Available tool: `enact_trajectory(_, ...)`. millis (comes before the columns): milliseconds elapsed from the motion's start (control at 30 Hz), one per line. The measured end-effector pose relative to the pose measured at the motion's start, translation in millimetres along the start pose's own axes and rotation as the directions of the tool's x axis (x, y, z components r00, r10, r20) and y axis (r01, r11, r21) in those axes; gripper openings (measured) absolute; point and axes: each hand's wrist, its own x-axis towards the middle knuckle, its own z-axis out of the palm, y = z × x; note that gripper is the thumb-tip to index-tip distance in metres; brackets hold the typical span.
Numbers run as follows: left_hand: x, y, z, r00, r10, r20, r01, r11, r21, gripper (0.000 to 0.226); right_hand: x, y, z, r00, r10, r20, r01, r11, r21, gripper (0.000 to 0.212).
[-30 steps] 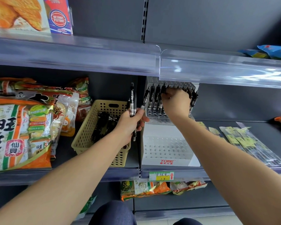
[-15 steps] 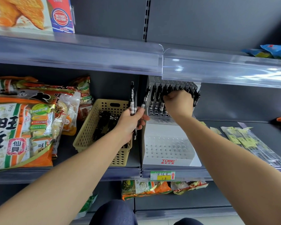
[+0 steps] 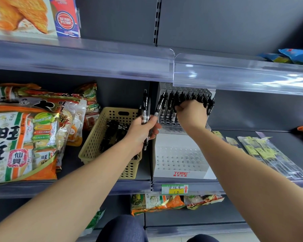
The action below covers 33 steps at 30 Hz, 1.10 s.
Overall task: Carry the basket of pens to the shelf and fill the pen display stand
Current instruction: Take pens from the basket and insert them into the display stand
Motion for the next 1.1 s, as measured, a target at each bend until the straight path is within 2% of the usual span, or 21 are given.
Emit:
enact_trajectory(167, -2, 1, 1, 1.0, -0.014, 0.019, 0.014, 1.0, -0.023, 0.01, -4, 4, -4, 1.0, -0.013, -0.026, 0.014, 0.999, 0.034, 0.03)
enact_trajectory(267, -3, 0, 2, 1.0, -0.014, 0.02, 0.014, 1.0, -0.025, 0.011, -13, -1, -3, 0.996, -0.082, -0.02, 0.084, 0.971, 0.222, 0.017)
enact_trajectory(333, -4, -1, 4, 1.0, -0.012, 0.022, 0.012, 1.0, -0.02, 0.013, -20, -8, -5, 0.997, -0.067, 0.045, 0.04, 0.893, 0.449, 0.017)
enact_trajectory(400, -4, -2, 6, 1.0, -0.011, 0.023, 0.011, 1.0, -0.012, 0.015, -25, -13, -9, 0.989, -0.054, 0.138, -0.038, 0.806, 0.591, 0.016)
enact_trajectory(467, -6, -2, 6, 1.0, -0.008, 0.029, 0.008, 1.0, -0.006, 0.011, -26, -15, -11, 0.977, -0.061, 0.204, -0.084, 0.769, 0.634, 0.014)
enact_trajectory(567, -8, 0, 7, 0.999, -0.005, 0.043, 0.006, 1.0, -0.021, 0.005, -26, -18, -12, 0.966, -0.044, 0.254, -0.13, 0.766, 0.629, 0.026)
enact_trajectory(633, -7, 1, 7, 0.999, -0.013, 0.04, 0.015, 0.999, -0.043, 0.006, -23, -19, -13, 0.966, -0.021, 0.259, -0.16, 0.736, 0.658, 0.018)
enact_trajectory(700, -5, -1, 4, 1.0, -0.01, 0.006, 0.01, 1.0, -0.016, 0.007, -20, -20, -18, 0.974, 0.002, 0.228, -0.165, 0.697, 0.698, 0.013)
enact_trajectory(800, -2, -5, 0, 0.998, 0.005, -0.061, -0.001, 0.998, 0.064, 0.01, -11, -19, -24, 0.992, 0.026, 0.124, -0.109, 0.674, 0.731, 0.019)
enact_trajectory(867, -3, -4, -1, 0.997, -0.002, -0.073, 0.008, 0.997, 0.078, 0.013, -5, -17, -24, 0.997, 0.06, 0.043, -0.073, 0.711, 0.699, 0.02)
enact_trajectory(967, -6, -1, -2, 0.999, -0.029, -0.041, 0.03, 0.999, 0.026, 0.017, 2, -14, -21, 0.993, 0.107, -0.058, -0.045, 0.764, 0.644, 0.009)
enact_trajectory(1100, -5, 0, -3, 0.998, -0.05, -0.028, 0.05, 0.999, 0.015, 0.024, 4, -12, -18, 0.987, 0.04, -0.156, 0.048, 0.852, 0.522, 0.015)
